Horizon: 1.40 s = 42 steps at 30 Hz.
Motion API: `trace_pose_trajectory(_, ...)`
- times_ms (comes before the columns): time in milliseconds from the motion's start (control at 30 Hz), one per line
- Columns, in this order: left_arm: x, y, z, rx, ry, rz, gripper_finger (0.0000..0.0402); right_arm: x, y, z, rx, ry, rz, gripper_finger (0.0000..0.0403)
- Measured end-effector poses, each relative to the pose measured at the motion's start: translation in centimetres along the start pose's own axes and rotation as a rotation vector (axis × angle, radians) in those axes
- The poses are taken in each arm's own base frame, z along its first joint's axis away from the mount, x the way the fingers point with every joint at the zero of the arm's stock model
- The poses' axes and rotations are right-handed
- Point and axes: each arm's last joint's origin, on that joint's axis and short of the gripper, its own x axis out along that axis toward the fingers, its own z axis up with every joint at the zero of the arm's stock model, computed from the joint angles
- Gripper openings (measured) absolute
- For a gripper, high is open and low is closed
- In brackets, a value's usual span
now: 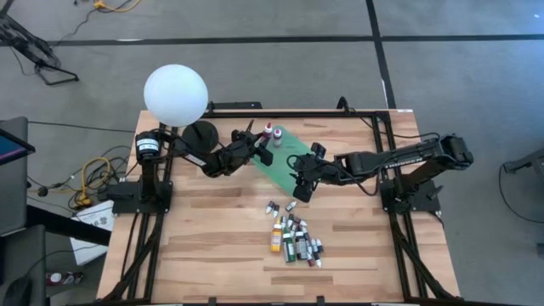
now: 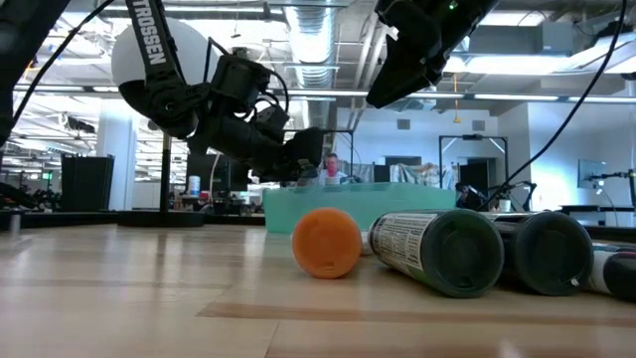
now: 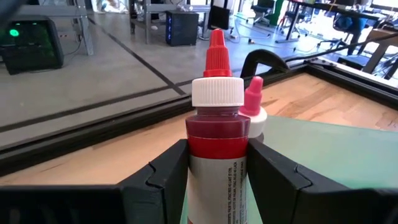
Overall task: Pick & Place food coloring
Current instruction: Put the large red food coloring bottle into the green bin
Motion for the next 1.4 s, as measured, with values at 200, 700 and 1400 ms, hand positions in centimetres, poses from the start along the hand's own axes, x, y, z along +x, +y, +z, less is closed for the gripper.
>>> trace_pose_trajectory(200, -0.01, -0.03, 0.00, 0.000, 0.001, -0.006, 0.0145, 0.00, 0.00, 0.00, 0.000, 0.000, 0.000, 0.0164)
trace_pose_trajectory(700, -0.01, -0.04, 0.04, 0.002, -0.002, -0.008, 0.0192, 0.00, 0.00, 0.00, 0.001, 0.000, 0.000, 0.0164)
trace_pose_trajectory(1400, -0.01, -0.15, -0.02, 0.025, 0.011, -0.048, 0.0194, 0.00, 0.04, 0.00, 0.001, 0.001, 0.009, 0.0164)
